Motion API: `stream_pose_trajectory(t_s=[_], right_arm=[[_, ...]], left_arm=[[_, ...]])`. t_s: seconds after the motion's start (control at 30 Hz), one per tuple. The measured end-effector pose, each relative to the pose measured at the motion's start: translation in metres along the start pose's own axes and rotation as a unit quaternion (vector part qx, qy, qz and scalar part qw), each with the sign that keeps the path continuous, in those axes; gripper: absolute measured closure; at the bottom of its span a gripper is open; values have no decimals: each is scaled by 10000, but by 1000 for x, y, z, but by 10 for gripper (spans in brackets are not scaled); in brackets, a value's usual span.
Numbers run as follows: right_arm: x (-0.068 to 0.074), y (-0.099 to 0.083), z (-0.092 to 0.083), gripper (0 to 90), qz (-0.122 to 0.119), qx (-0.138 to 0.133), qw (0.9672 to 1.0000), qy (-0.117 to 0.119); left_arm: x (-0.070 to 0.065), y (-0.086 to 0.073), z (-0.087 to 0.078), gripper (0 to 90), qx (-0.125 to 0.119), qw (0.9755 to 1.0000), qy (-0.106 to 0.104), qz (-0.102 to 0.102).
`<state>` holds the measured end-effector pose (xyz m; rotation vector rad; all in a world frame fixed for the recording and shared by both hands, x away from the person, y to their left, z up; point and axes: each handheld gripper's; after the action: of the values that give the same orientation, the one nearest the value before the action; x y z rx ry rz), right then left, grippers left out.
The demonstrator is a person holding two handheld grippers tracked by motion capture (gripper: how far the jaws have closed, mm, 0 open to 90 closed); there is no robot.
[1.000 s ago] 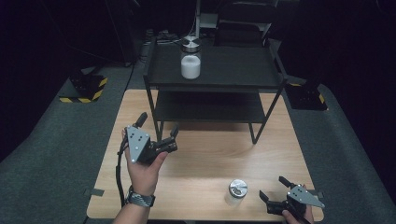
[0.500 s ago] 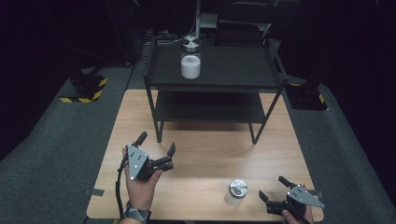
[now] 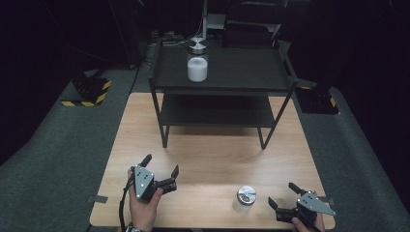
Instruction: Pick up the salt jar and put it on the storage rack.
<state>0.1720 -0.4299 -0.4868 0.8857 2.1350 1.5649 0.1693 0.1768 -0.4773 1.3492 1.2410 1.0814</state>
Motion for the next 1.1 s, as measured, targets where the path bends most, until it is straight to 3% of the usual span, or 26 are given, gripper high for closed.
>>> stream_pose_trajectory(t_s=[0.2,0.37,0.67,0.77,0.93,1.1], right_arm=[[0,0,0,1,12,-11,10000,-15],[1,0,0,1,21,-11,10000,-25],[0,1,2,1,104,-1,9999,-44],[1,1,2,1,116,-10,9999,-68],[2,0,2,1,83,-41,9999,-91],[4,-1,2,1,70,-53,9999,-126]], left_arm=[[2,-12,-1,6,284,9996,27,59],[2,-13,1,5,564,9982,64,170],[1,-13,2,5,1014,9943,56,328],[3,-11,5,6,1171,9918,-50,502],[6,-8,7,6,1350,9899,-85,417],[14,-2,11,6,1637,9858,-241,302]])
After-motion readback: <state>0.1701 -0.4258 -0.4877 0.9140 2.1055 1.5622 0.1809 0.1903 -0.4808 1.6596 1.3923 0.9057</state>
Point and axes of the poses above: each handheld gripper's, and its own axes: z roughly forward along the jaws, y roughly out of its top, x roughly to its left, and after that the axes turned 15 degrees about y, right-handed
